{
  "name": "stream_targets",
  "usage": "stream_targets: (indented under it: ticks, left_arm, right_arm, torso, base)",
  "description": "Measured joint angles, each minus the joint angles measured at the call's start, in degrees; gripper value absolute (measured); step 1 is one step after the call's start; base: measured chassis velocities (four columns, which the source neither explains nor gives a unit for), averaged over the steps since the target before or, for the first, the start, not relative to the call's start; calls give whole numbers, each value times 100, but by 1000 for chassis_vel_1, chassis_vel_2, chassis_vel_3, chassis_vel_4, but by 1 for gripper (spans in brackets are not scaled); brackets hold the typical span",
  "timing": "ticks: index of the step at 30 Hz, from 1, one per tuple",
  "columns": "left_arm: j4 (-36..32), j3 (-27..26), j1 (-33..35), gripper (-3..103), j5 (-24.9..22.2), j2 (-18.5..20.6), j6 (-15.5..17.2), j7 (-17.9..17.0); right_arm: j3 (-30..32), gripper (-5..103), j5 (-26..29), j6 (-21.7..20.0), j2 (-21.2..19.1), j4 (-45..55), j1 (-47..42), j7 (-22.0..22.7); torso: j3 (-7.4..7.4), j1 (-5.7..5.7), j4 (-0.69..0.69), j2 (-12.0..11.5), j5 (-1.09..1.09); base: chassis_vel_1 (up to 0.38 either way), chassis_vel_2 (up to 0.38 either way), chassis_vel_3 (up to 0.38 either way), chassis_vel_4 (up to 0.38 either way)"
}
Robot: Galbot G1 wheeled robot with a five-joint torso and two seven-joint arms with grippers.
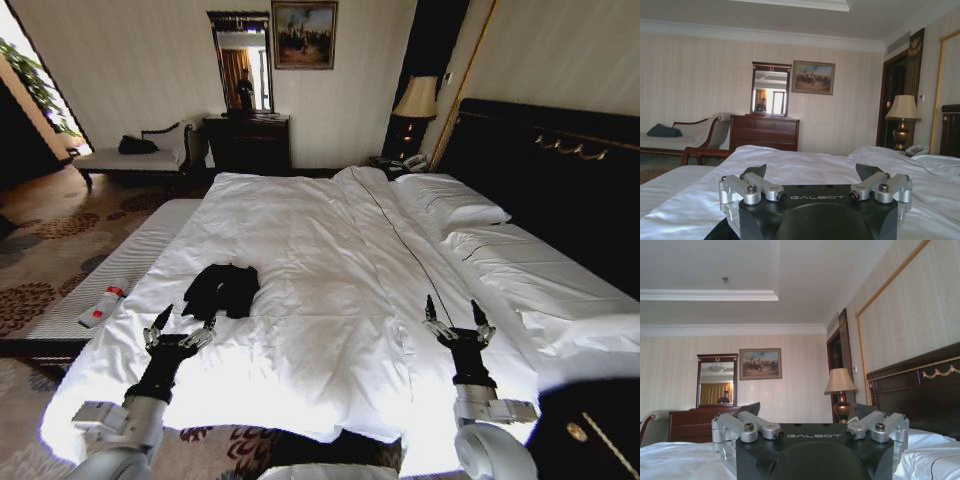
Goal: Fold the clothes on the bed.
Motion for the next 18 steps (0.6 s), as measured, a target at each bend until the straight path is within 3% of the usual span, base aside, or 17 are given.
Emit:
stream_targets:
  ticks: [9,18]
  left_arm:
    - [0,8,-10,100,36,-25,-8,-2]
    - [0,20,-32,100,96,-77,-33,-2]
  right_arm:
    - [1,100,12,6,-34,-48,38,4]
    - [-7,100,15,21,-39,-60,50,8]
  torso:
    - [0,0,0,0,1]
    - [0,-1,-1,1,1]
  base:
    - [31,35,-40,-42]
    - [155,175,-161,-190]
